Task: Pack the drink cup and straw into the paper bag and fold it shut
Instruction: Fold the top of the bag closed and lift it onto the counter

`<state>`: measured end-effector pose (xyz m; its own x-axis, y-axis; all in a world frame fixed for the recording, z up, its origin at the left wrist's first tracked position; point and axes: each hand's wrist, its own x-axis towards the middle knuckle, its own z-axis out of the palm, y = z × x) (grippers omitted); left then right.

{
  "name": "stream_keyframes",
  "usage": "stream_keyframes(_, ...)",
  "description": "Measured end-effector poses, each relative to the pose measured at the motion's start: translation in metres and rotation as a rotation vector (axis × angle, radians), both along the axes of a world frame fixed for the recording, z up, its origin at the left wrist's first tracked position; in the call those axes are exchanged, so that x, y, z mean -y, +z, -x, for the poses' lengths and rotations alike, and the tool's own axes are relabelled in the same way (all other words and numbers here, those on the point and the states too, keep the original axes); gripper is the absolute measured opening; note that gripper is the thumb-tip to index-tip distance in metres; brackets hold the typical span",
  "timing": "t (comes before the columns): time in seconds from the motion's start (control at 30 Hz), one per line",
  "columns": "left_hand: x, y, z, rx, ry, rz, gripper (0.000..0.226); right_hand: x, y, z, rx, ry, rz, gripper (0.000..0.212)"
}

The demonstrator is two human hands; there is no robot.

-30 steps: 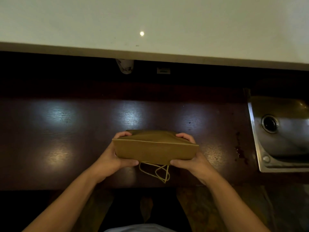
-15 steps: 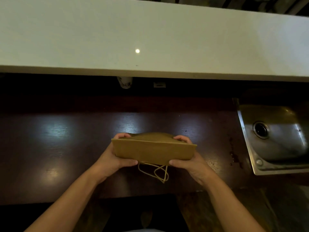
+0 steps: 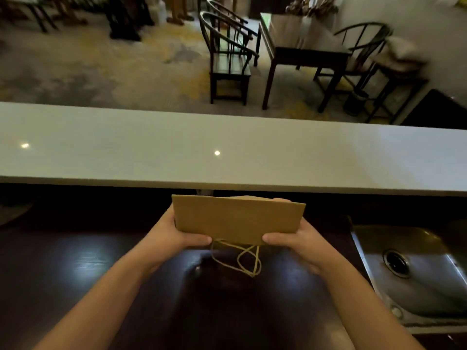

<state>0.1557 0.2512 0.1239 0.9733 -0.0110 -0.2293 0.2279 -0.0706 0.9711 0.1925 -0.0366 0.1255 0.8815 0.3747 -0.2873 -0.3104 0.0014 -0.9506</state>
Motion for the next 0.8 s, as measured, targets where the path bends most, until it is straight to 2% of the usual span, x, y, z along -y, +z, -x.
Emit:
stream_keyframes(0.17,-0.002,0.051,-0.016,0.059,0.052,0.008,0.083,-0.003,0.053,-0.021,-0.001,-0.013,0.009,0.089)
stream_keyframes(0.33,-0.001,0.098,-0.036,0.063,-0.017,-0.006,0.089,0.008,0.103,-0.046,-0.021,0.075,0.016,0.080)
stream_keyframes(0.5,0.007,0.134,-0.072,0.095,-0.058,-0.020,0.091,0.014,0.135,-0.081,-0.031,0.076,-0.006,0.088)
stream_keyframes(0.8,0.020,0.122,-0.157,-0.025,-0.062,0.049,0.090,0.012,0.128,-0.154,-0.062,-0.024,-0.009,0.078)
